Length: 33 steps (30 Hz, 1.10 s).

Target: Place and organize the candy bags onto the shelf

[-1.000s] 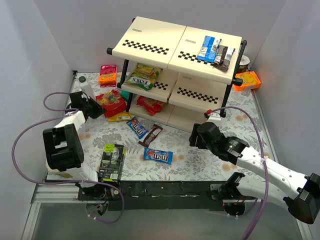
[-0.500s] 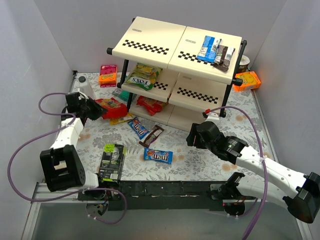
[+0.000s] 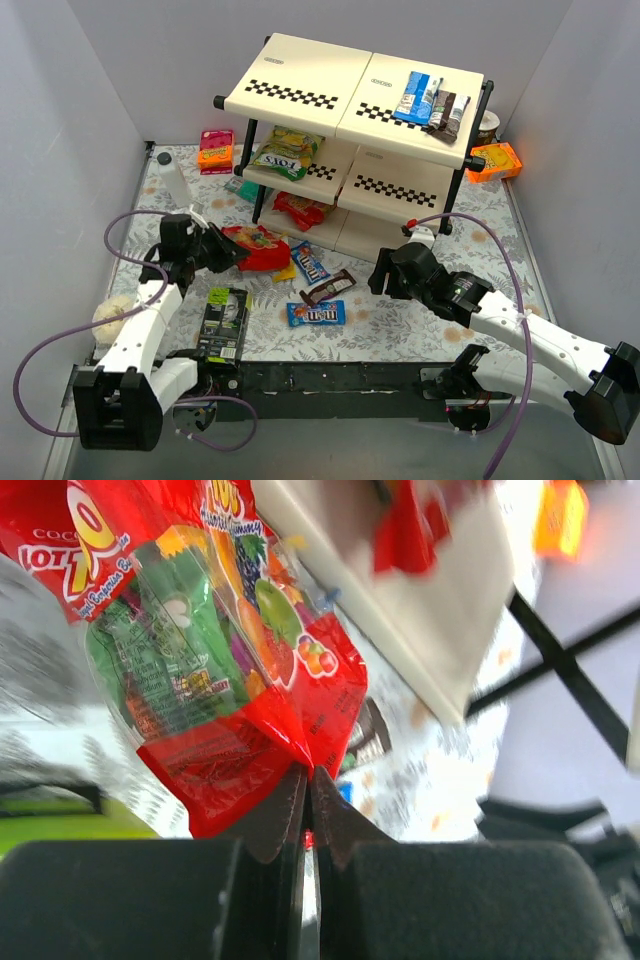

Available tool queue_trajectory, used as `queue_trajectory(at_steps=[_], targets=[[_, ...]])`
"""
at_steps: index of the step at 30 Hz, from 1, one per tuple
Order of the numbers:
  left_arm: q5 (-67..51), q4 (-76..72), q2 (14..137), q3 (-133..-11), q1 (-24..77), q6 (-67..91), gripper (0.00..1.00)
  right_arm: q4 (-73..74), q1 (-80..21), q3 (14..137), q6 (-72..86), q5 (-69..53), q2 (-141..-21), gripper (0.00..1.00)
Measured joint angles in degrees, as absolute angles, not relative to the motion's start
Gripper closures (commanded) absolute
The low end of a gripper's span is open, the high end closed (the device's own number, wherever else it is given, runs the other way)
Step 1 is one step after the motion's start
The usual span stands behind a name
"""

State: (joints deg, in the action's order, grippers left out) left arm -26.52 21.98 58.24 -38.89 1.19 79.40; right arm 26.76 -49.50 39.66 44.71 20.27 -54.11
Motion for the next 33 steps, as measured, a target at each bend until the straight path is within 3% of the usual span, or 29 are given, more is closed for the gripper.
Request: queue_trajectory(at_steps=[11, 15, 19, 20, 22, 24, 29, 33], targets=[[-27.5, 22.5, 47.6, -29.6, 10.5, 89.9, 1.00, 25.2, -49.5, 39.6, 50.2, 13.7, -54.3, 0.13], [-27.3, 22.7, 46.8, -28.9, 11.6, 91.9, 0.89, 24.9, -49.5, 39.6, 55.5, 10.4, -56.2, 0.12], [-26.7, 23.1, 49.3, -29.3, 12.8, 91.7, 0.85, 24.0, -49.5, 39.9, 61.9, 7.3, -59.0, 0.11], [-26.6, 23.3, 50.2, -29.4, 13.0, 91.5, 0.82, 23.3, -49.5, 39.9, 63.6, 6.6, -59.3, 0.12], [-26.3, 23.5, 52.2, -29.9, 13.7, 91.2, 0.54, 20.1, -49.5, 39.0, 67.9, 4.8, -59.3, 0.11], [-25.7, 23.5, 53.5, -30.0, 14.8, 91.0, 0.42, 15.2, -49.5, 36.7, 73.5, 2.5, -59.0, 0.11], [-23.3, 24.2, 54.2, -30.5, 16.8, 89.9, 0.24, 6.7, -50.4, 29.8, 85.8, -1.0, -60.2, 0.11], [-20.2, 27.8, 56.6, -35.0, 17.0, 87.6, 0.16, 1.3, -53.3, 29.6, 91.3, -0.8, -64.1, 0.12]])
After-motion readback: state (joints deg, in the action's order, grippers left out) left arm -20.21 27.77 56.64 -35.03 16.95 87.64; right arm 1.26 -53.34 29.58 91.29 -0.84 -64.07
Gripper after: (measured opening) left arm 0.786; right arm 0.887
